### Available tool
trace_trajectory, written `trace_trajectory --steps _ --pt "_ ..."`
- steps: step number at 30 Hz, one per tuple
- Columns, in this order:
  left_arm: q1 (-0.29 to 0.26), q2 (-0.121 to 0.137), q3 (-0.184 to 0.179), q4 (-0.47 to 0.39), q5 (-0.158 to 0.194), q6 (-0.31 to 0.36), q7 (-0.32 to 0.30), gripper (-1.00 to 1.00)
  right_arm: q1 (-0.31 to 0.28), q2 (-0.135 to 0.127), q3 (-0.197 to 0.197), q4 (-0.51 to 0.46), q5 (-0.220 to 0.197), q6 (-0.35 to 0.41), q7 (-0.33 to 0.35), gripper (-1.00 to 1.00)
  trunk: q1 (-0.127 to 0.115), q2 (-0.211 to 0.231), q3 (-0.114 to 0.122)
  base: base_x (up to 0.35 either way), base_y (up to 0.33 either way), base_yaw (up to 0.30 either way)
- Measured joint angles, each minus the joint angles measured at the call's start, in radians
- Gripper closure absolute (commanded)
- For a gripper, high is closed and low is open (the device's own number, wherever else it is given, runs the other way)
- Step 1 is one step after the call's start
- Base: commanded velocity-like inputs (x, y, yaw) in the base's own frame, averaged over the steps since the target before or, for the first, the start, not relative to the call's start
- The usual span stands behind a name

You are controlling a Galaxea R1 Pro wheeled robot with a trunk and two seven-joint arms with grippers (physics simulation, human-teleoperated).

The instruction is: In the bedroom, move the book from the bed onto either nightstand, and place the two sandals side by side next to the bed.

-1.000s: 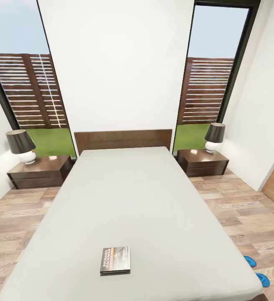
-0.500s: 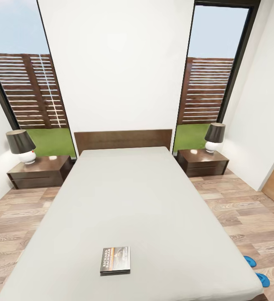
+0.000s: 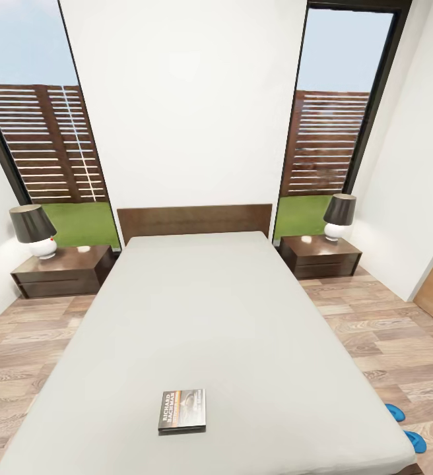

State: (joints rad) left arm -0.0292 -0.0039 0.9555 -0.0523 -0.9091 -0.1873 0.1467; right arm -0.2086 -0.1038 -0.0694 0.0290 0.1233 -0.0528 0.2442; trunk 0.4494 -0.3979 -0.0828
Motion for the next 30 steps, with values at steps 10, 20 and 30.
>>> trace_trajectory --steps 10,20,30 --pt "0.000 0.005 0.001 0.002 0.001 0.003 0.000 -1.00 0.000 0.019 -0.003 -0.002 0.000 0.000 -0.022 -1.00 0.000 0.000 0.000 0.000 0.000 0.000" --pt "-0.001 0.005 0.001 0.002 0.001 0.003 0.000 -1.00 0.000 0.021 -0.004 -0.003 0.000 0.000 -0.024 -1.00 0.000 0.000 0.000 -0.004 0.000 0.000" --pt "-0.001 0.005 0.001 0.002 0.001 0.004 0.001 -1.00 0.000 0.023 -0.003 -0.003 0.000 0.000 -0.025 -1.00 0.000 0.000 0.000 -0.059 0.000 0.000"
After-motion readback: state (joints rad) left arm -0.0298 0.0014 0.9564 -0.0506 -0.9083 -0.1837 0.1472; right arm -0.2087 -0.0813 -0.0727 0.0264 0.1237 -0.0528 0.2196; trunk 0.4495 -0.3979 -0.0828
